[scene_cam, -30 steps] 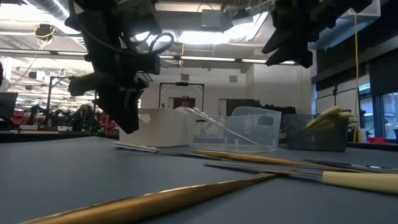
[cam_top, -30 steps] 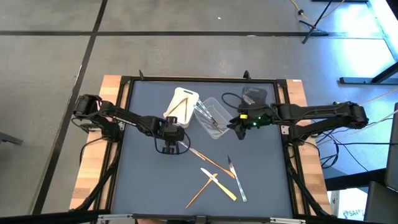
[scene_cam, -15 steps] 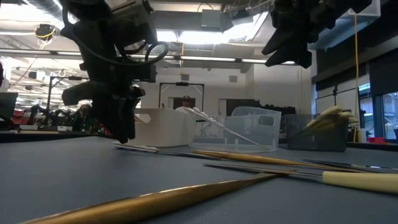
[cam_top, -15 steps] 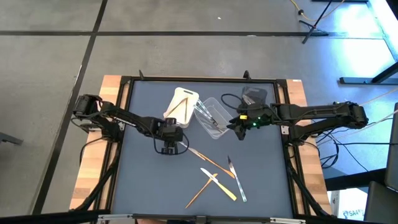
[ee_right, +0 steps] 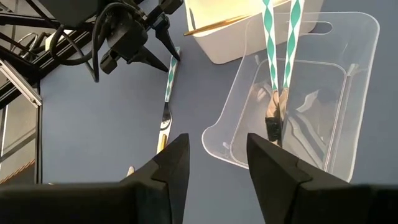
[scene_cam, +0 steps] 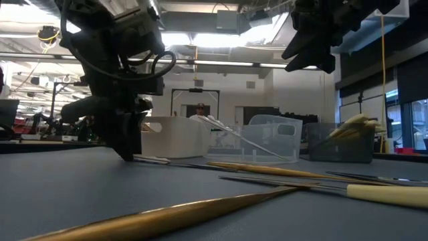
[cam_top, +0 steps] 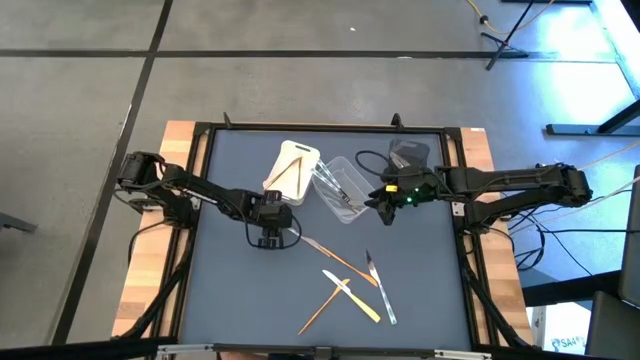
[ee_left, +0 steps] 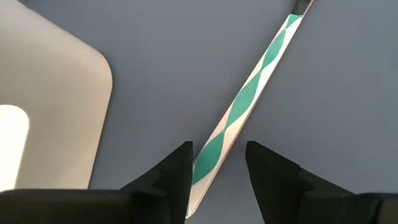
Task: Sort silverware by color (type)
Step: Put the green knife into the transparent bin
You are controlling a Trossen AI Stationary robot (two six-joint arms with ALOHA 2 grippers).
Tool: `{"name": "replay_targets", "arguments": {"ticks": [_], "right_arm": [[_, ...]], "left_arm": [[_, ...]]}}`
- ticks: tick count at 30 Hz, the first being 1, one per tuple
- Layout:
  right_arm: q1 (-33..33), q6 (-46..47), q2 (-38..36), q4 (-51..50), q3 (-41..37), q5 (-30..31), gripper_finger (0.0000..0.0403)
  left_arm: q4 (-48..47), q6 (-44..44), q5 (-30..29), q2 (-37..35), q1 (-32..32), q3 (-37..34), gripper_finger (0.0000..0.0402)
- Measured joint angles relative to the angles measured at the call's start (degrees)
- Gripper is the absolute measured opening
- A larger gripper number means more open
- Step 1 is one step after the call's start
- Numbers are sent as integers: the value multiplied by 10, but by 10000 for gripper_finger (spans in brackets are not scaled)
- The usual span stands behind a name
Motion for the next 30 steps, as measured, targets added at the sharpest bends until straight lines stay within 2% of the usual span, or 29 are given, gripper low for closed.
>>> {"name": "replay_targets", "arguments": {"ticks": [6,16,24,30], "right_arm": [[0,0,0,0,0,0,147],[0,0,0,0,0,0,147],[0,0,0,0,0,0,147],[0,0,0,0,0,0,147]], "left_arm": [[-3,0,25,0,0,0,133],[-5,1,44,0,0,0,89],[-10,33,47,-1,-1,0,50],[-10,41,47,-1,-1,0,42]]}}
